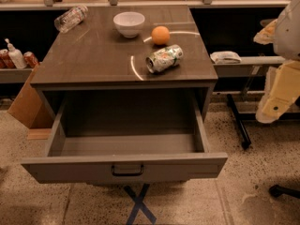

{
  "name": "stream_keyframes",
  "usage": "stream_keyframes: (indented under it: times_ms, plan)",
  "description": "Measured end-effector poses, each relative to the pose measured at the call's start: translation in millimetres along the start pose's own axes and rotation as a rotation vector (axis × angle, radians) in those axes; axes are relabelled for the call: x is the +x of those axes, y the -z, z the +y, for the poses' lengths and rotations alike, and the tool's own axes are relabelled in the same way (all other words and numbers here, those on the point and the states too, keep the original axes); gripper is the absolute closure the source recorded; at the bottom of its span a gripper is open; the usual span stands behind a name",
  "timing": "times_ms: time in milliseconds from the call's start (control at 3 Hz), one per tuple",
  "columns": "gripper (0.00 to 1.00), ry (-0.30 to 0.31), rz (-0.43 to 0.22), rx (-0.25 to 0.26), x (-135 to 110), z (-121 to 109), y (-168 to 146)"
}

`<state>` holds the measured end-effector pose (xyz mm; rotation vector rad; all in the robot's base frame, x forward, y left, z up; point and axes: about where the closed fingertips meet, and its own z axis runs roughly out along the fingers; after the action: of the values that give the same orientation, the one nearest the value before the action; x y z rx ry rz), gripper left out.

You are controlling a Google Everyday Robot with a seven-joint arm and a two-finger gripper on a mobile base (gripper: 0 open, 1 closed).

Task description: Place 7up can into top drawer

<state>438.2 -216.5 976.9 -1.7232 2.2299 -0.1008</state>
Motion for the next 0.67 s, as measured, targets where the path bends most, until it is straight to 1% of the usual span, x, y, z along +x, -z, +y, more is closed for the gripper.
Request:
stream_keyframes:
  times_ms: [333,667]
  plan:
    - [0.00,0.001,0.000,0.000,-0.1,-0.1,0.0]
    - [0.00,0.015,-0.008,0.007,-3.5,-2.5,0.6]
